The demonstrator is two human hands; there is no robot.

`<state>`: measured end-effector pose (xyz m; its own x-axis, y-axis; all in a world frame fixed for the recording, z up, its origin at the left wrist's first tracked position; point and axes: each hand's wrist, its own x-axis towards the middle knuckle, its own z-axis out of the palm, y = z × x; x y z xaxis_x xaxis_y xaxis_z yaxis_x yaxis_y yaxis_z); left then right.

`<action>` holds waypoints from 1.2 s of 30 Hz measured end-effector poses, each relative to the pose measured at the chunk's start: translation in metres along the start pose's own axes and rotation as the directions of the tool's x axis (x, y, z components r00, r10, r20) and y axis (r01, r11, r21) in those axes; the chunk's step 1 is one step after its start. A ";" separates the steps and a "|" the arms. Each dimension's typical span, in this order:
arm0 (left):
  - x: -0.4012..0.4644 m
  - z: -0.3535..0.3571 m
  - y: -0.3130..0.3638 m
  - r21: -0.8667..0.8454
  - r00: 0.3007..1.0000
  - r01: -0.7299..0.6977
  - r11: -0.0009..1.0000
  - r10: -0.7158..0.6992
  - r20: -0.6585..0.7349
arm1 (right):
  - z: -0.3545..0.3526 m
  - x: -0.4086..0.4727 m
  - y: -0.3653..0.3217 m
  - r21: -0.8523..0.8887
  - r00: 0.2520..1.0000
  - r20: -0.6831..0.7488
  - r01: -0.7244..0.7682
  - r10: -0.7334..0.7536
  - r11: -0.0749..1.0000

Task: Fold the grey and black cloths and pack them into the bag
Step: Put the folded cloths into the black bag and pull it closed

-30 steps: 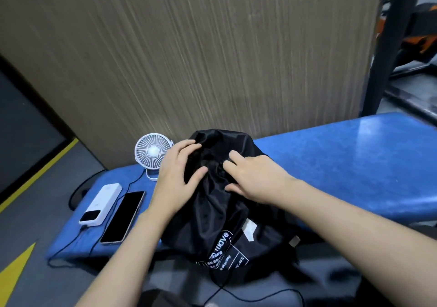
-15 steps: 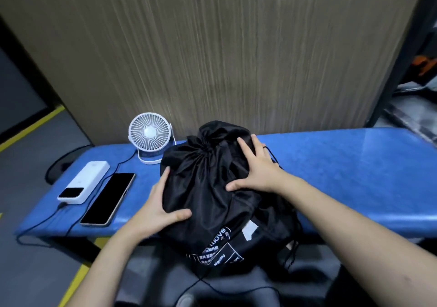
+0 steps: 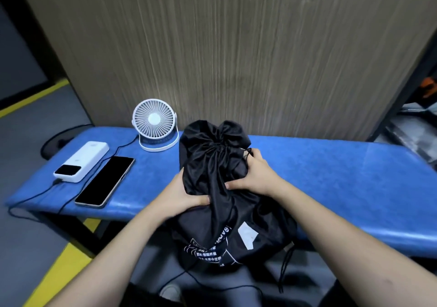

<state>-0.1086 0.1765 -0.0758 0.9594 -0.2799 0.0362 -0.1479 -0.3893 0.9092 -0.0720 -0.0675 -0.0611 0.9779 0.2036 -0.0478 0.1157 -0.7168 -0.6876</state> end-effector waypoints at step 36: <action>0.175 0.319 0.125 0.018 0.939 -0.160 0.987 0.146 0.312 | -0.223 -0.149 0.242 -0.243 0.804 -0.446 -0.531 0.393 0.812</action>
<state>-0.0356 -0.2014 -0.0884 0.8041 -0.5932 0.0378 -0.3036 -0.3552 0.8841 -0.1513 -0.4197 -0.0590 0.9097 -0.4149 0.0148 -0.3829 -0.8521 -0.3567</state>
